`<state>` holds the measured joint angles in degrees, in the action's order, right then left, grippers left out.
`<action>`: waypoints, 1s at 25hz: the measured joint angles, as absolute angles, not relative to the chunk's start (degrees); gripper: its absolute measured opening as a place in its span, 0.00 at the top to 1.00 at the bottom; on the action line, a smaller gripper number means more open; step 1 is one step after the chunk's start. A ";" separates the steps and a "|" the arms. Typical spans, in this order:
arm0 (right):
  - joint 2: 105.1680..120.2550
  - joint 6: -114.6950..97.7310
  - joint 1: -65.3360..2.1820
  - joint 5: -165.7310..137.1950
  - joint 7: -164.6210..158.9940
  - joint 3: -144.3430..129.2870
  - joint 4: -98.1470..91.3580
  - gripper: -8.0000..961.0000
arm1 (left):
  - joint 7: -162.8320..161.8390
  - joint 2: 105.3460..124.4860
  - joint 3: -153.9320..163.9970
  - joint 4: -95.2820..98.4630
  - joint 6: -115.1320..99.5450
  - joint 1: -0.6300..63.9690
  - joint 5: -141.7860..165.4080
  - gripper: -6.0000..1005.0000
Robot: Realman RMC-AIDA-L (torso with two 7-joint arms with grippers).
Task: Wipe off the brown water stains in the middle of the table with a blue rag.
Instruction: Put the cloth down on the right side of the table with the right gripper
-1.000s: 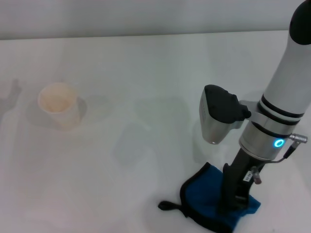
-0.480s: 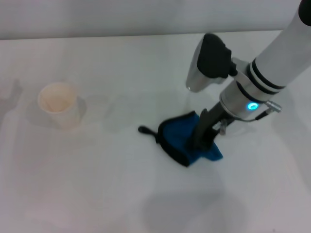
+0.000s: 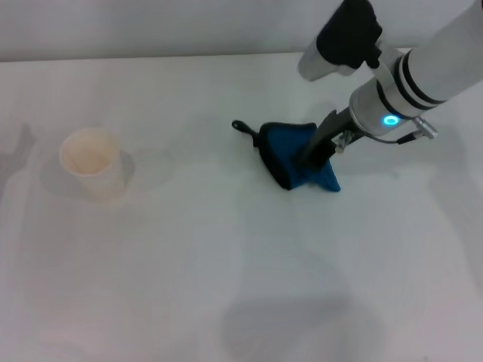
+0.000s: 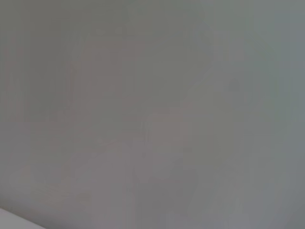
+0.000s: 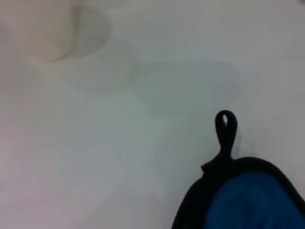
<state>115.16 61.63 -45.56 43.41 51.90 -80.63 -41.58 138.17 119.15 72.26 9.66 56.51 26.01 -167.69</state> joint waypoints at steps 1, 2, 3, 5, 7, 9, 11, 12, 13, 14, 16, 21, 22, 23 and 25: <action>115.05 61.18 -45.56 43.26 51.45 -80.60 -41.54 0.94 | 138.16 119.15 72.26 9.66 56.51 26.01 -167.69 0.13; 114.98 60.95 -45.57 42.89 51.10 -80.59 -41.49 0.94 | 138.16 119.16 72.24 9.66 56.51 26.02 -167.69 0.13; 114.94 60.76 -45.57 42.04 50.58 -80.58 -41.45 0.94 | 138.16 119.17 72.20 9.66 56.51 26.02 -167.69 0.13; 114.95 60.62 -45.52 40.01 49.35 -80.56 -41.45 0.94 | 138.16 119.18 72.14 9.67 56.51 26.02 -167.69 0.13; 115.07 60.62 -45.38 37.49 47.64 -80.51 -41.44 0.94 | 138.18 119.18 72.07 9.74 56.51 26.02 -167.69 0.13; 115.15 60.99 -45.17 35.80 45.73 -80.44 -41.44 0.94 | 138.20 119.18 72.07 9.84 56.51 26.02 -167.69 0.13; 115.18 62.05 -44.97 35.73 44.81 -79.84 -41.66 0.94 | 138.24 119.17 72.06 9.92 56.51 26.02 -167.69 0.13; 115.23 62.90 -44.83 35.93 44.58 -79.19 -41.86 0.94 | 138.25 119.15 72.07 9.95 56.51 26.04 -167.69 0.13; 115.35 63.80 -44.73 36.47 44.56 -78.49 -42.06 0.94 | 138.25 119.14 72.06 9.96 56.51 26.06 -167.69 0.13; 115.48 64.53 -44.65 37.22 44.60 -78.04 -42.23 0.94 | 138.25 119.13 72.06 9.97 56.51 26.08 -167.69 0.13; 115.73 65.02 -44.48 38.89 44.77 -77.89 -42.31 0.95 | 138.26 119.12 72.06 9.99 56.51 26.10 -167.69 0.13; 115.93 62.71 -43.76 40.23 44.44 -78.07 -42.15 0.88 | 138.28 119.10 72.01 10.02 56.54 26.06 -167.69 0.13; 115.93 62.41 -43.43 40.24 44.37 -78.08 -42.32 0.86 | 138.29 119.09 71.98 10.02 56.57 25.95 -167.69 0.13; 115.93 62.16 -42.99 40.27 44.37 -78.08 -42.71 0.85 | 138.29 119.09 71.98 10.02 56.65 25.88 -167.69 0.13; 115.90 61.89 -42.13 40.29 44.45 -78.04 -43.56 0.81 | 138.31 119.09 71.98 10.02 56.77 25.78 -167.69 0.13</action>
